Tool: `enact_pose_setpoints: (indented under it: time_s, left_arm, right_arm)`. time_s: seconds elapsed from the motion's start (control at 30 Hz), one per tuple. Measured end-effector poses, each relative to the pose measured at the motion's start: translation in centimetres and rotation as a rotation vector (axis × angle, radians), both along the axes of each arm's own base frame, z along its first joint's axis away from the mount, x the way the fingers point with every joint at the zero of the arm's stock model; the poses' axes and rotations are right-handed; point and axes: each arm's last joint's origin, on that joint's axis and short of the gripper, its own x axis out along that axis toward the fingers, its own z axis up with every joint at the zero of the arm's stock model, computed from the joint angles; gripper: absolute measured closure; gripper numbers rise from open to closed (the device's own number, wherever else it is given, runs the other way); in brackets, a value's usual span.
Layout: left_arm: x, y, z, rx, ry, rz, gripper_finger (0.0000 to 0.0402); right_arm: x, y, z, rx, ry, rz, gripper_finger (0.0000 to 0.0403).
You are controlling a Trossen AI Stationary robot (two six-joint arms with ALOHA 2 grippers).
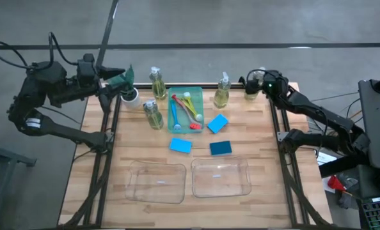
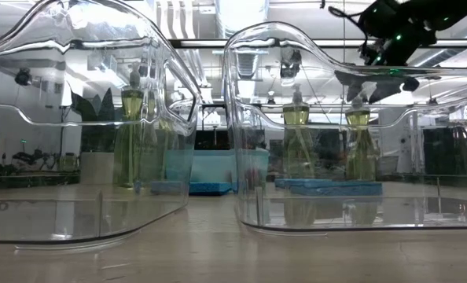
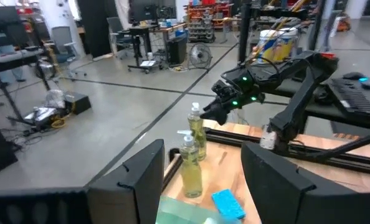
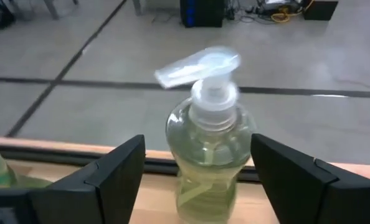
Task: Pick & Place Kitchen Sink Supplies
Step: Put the soap dispenser into the right transparent bin
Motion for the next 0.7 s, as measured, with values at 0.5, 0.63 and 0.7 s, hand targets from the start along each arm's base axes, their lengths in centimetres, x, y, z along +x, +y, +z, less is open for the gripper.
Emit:
enact_pose_setpoints:
  time_s: [0.5, 0.63, 0.7]
  left_arm:
    - [-0.7, 0.0, 1.1, -0.029, -0.097, 0.01, 0.0195]
    - [-0.8, 0.0, 1.4, -0.027, -0.123, 0.01, 0.0195]
    - [-0.8, 0.0, 1.4, -0.027, -0.123, 0.011, 0.0195]
  right_arm:
    - [1.4, -1.8, -0.6, -0.008, 0.095, -0.1, 0.0042]
    - [1.1, -2.1, -0.5, -0.019, 0.089, -0.125, 0.0044]
    - [1.0, -2.3, -0.6, -0.019, 0.091, -0.134, 0.0044]
